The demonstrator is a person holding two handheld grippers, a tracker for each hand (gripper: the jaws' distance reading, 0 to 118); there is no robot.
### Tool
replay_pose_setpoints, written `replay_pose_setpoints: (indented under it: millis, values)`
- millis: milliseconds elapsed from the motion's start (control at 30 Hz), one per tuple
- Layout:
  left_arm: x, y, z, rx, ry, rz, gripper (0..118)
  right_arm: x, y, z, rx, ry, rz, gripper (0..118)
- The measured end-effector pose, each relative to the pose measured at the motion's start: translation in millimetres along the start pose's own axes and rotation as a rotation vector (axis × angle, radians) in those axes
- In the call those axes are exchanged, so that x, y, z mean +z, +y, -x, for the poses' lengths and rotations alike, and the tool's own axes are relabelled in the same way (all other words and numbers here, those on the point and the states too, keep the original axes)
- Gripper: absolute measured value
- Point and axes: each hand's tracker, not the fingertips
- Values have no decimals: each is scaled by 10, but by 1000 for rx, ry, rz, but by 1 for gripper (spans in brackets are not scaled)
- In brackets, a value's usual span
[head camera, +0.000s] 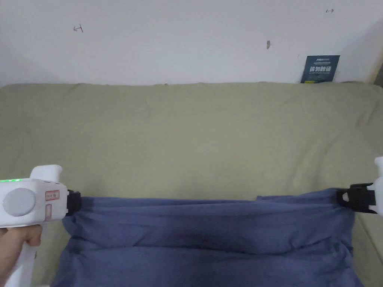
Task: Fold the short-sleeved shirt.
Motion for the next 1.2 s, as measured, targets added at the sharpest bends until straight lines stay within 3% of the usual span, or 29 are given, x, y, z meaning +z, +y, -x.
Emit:
replay_pose_setpoints:
  millis: [367,733,767,800,833,867,900,933,1000,1200]
  values:
    - [670,-963,172,-26,-51,-36,0,597,-1090,-42,-4,11,13,4]
    - [369,-1643,363,-51,-42,23,0,256,-1691,-189,-50,-16,137,4]
    - [346,-1666,366,-45,-37,29,6,235,-1707,-202,-59,-13,147,5]
    - [387,-1664,348,-49,-43,35,41,221,-1717,-194,-57,-22,151,25]
    - [392,-1672,332,-48,-40,40,89,247,-1706,-146,-58,-26,151,62]
    - [390,-1679,312,-52,-34,52,118,246,-1699,-130,-61,-23,163,103]
    - [389,-1688,298,-69,-13,65,114,246,-1690,-92,-54,-83,183,118]
    - [301,-1687,347,-92,50,111,113,229,-1682,-56,-21,-169,207,117]
    - [411,-1716,409,-81,82,138,114,247,-1718,-45,7,-162,188,117]
    - [606,-1562,542,28,25,99,108,354,-1635,137,-41,-123,123,117]
